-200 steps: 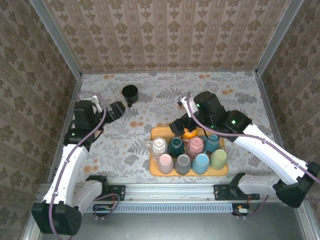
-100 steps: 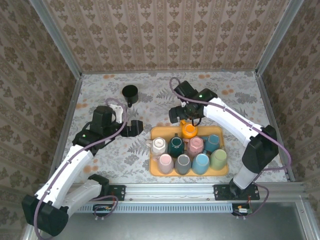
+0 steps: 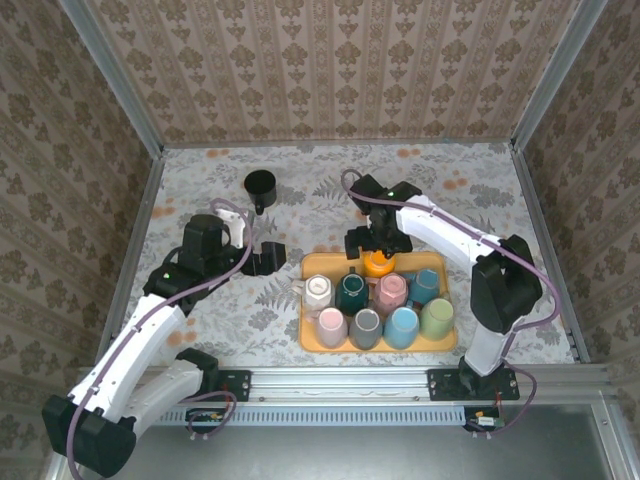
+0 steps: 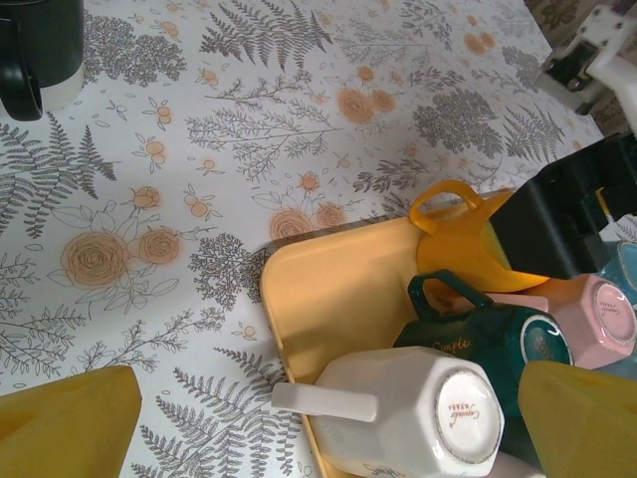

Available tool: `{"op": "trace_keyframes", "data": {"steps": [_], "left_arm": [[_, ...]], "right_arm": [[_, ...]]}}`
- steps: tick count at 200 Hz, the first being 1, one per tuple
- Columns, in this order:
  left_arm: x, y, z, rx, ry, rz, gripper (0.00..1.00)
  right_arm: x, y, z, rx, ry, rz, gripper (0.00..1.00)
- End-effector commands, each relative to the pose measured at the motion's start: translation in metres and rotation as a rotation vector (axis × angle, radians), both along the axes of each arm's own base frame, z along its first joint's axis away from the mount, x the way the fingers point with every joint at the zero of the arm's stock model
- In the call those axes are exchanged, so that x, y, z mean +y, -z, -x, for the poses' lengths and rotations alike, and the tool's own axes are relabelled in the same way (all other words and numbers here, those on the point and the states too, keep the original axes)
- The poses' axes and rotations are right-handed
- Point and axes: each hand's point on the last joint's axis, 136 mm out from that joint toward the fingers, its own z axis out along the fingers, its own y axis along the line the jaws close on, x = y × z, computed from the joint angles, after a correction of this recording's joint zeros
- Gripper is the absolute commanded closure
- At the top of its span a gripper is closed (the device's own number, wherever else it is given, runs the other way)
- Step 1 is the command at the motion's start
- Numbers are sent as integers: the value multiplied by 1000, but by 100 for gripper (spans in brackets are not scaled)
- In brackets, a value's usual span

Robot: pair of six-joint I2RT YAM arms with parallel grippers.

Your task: Turn the mug right side up

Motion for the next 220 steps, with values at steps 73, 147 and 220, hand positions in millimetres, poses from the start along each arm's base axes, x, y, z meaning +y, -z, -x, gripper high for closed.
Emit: {"op": "trace_keyframes", "data": {"steps": [73, 147, 220], "left_arm": [[2, 3, 0, -6, -5, -13, 1], [7, 5, -3, -5, -23, -24, 3], [10, 8, -5, 1, -37, -43, 3]], "right_arm": [[-6, 45, 9, 70, 20, 41, 0], [-8, 47, 5, 40, 14, 41, 18], [-8, 24, 0, -30, 9, 3, 45]]}}
